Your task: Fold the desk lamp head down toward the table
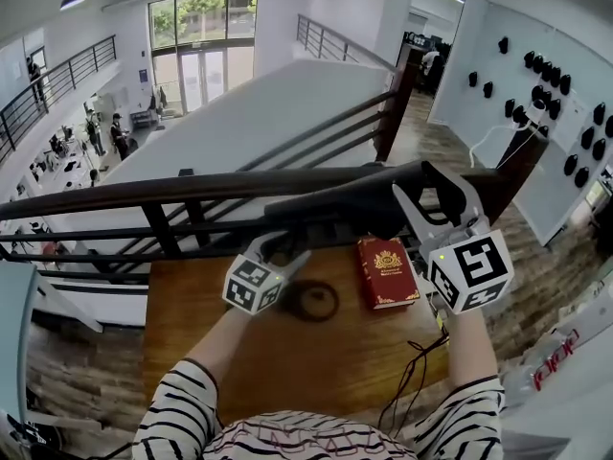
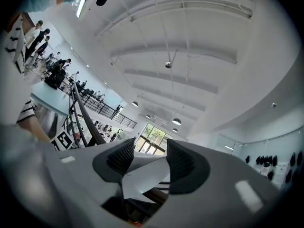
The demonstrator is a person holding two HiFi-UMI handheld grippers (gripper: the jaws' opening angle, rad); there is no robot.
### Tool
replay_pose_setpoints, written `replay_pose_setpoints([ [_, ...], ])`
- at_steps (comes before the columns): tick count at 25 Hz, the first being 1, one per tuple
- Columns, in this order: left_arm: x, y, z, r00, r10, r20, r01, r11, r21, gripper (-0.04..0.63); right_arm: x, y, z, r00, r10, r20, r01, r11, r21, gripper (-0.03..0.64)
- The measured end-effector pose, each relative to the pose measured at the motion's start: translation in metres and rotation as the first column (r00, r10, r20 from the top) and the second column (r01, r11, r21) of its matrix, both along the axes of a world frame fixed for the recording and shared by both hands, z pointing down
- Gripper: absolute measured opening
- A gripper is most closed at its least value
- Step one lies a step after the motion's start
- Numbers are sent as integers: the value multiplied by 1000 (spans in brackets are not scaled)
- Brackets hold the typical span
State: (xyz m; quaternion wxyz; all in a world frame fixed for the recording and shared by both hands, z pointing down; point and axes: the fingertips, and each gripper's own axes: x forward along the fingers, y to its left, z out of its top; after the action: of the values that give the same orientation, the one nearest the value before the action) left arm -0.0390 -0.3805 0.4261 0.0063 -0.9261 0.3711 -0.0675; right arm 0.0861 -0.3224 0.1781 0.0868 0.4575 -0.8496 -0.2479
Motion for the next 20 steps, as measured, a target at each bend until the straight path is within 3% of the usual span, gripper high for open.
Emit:
replay_pose_setpoints([
  [7,9,-5,7,999,51,-12,-51,999,-10,256,2,-6,4,999,42,-31,-41,998,39,213],
  [20,12,0,5,995,99,-21,-100,995,-17,299,25,-3,32,993,98,59,-100,995,29,214],
])
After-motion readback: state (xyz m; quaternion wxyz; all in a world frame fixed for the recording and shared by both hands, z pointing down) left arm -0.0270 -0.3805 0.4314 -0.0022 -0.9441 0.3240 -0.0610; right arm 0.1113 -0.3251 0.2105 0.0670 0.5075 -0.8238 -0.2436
